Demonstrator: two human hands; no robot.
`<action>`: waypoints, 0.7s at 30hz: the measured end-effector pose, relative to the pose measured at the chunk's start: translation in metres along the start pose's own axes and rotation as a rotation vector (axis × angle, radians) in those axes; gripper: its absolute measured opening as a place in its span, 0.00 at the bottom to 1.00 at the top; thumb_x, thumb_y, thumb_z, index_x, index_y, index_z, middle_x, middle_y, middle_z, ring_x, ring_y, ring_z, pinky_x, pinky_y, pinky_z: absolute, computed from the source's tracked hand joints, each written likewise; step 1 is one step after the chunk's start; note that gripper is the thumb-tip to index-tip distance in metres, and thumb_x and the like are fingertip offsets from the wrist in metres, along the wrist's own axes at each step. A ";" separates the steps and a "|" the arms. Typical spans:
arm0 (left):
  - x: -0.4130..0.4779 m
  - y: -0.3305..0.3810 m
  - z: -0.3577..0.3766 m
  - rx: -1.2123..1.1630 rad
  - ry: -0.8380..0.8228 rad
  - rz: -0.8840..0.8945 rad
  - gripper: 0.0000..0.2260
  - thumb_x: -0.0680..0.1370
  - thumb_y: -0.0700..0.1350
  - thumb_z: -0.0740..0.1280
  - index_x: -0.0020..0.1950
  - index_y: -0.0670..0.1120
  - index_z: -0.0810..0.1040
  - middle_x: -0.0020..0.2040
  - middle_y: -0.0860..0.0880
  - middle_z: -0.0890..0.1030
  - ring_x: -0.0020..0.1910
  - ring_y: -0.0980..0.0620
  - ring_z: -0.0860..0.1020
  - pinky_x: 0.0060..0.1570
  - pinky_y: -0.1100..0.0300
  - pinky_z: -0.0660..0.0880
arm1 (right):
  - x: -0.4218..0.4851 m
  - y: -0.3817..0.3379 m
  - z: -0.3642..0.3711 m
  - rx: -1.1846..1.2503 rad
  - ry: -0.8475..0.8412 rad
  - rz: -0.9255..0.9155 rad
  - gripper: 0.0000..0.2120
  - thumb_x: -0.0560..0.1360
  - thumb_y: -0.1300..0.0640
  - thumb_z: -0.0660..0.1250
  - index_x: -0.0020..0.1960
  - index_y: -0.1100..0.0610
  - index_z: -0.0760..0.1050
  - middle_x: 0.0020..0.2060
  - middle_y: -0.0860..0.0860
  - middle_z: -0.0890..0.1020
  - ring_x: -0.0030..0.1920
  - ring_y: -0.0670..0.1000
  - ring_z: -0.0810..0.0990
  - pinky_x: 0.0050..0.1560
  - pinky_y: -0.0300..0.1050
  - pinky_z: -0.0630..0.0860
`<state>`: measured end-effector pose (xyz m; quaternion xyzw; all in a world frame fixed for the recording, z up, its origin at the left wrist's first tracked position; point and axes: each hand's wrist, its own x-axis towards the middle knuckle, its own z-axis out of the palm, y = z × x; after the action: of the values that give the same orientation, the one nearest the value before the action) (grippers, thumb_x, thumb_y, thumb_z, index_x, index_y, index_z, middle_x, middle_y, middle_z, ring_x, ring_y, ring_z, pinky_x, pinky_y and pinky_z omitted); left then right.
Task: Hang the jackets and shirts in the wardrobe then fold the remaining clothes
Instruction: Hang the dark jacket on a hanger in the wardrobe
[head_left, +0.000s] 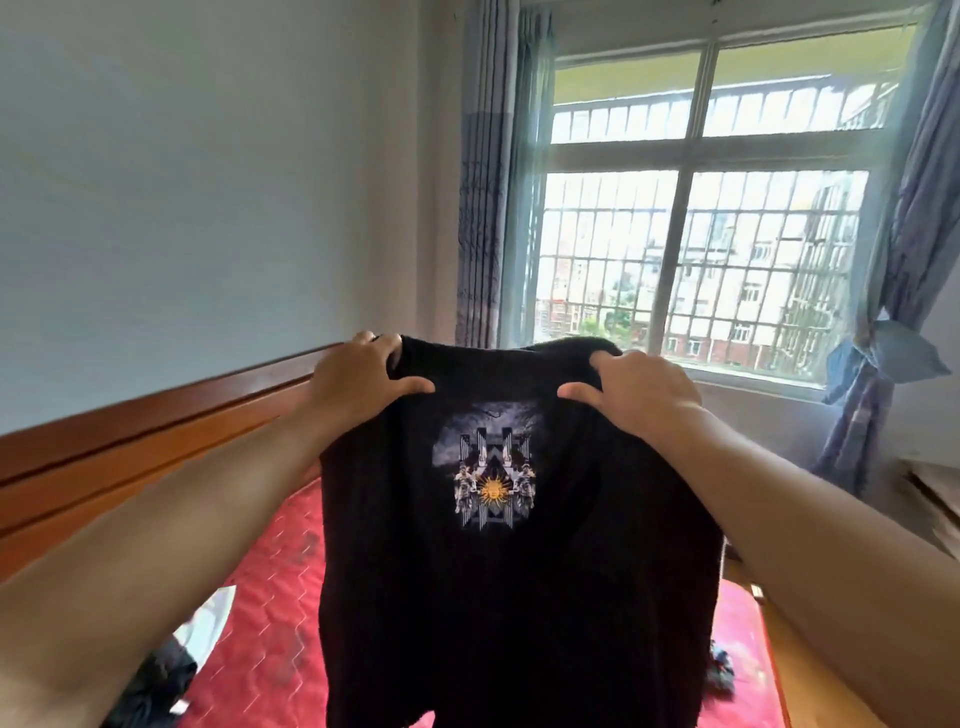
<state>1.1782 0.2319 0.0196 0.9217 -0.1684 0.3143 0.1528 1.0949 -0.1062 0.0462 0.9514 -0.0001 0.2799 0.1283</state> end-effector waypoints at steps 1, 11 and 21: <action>-0.013 -0.007 -0.007 0.011 -0.006 -0.023 0.28 0.66 0.74 0.68 0.42 0.50 0.68 0.41 0.51 0.73 0.39 0.48 0.74 0.40 0.52 0.75 | 0.001 -0.009 0.003 0.027 -0.004 -0.030 0.42 0.70 0.19 0.44 0.61 0.51 0.72 0.37 0.51 0.76 0.43 0.59 0.82 0.38 0.50 0.75; -0.184 -0.083 -0.121 0.200 -0.002 -0.369 0.24 0.67 0.64 0.76 0.42 0.49 0.68 0.40 0.52 0.72 0.38 0.48 0.73 0.39 0.51 0.73 | -0.005 -0.172 0.004 0.322 0.018 -0.404 0.35 0.73 0.22 0.49 0.55 0.51 0.73 0.42 0.53 0.82 0.44 0.59 0.84 0.36 0.50 0.75; -0.365 -0.125 -0.278 0.451 0.124 -0.680 0.22 0.69 0.60 0.77 0.41 0.50 0.67 0.39 0.51 0.71 0.36 0.50 0.72 0.36 0.53 0.71 | -0.053 -0.377 -0.081 0.570 0.111 -0.793 0.32 0.75 0.25 0.51 0.57 0.51 0.73 0.44 0.53 0.82 0.46 0.59 0.83 0.37 0.49 0.74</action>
<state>0.8098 0.5298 -0.0226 0.9146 0.2282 0.3298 0.0517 1.0339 0.2741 -0.0081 0.8590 0.4457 0.2485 -0.0409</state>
